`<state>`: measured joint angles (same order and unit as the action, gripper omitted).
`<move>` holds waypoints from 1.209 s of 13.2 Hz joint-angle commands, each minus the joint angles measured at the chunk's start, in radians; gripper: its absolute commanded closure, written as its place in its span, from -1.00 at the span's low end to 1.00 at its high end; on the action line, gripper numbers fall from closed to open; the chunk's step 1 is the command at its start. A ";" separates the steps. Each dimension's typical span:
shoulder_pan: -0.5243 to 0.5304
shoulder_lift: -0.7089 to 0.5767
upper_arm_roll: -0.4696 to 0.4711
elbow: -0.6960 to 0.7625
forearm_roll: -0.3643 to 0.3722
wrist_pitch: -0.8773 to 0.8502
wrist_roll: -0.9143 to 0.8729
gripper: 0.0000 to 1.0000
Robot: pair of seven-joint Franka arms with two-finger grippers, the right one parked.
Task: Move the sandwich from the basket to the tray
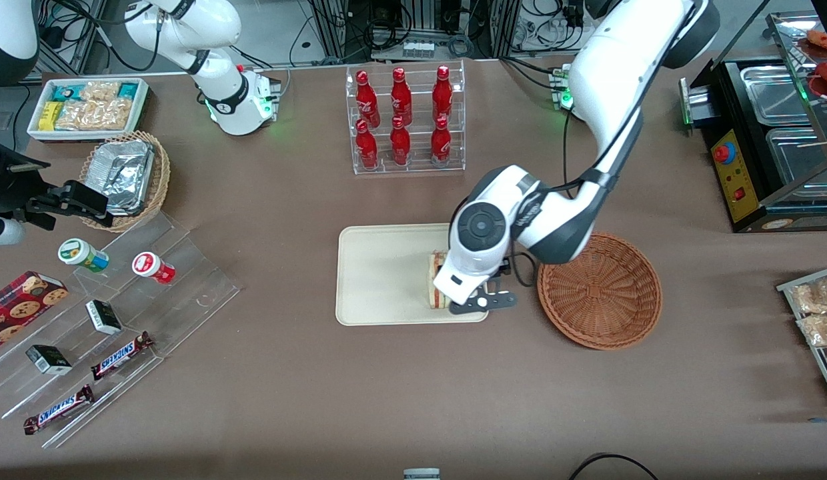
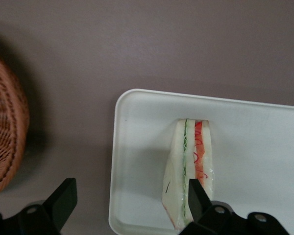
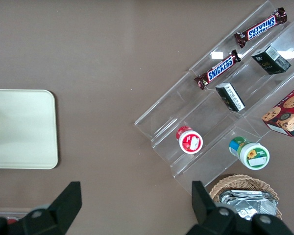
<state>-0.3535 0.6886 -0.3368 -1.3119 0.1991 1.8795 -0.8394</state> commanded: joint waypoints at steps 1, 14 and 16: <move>0.001 -0.079 0.048 0.005 -0.055 -0.063 -0.012 -1.00; 0.001 -0.314 0.375 0.014 -0.132 -0.313 0.109 -1.00; 0.001 -0.337 0.429 0.013 -0.151 -0.348 0.179 -1.00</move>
<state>-0.3456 0.3837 0.0437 -1.2894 0.0776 1.5677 -0.7226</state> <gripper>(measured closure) 0.000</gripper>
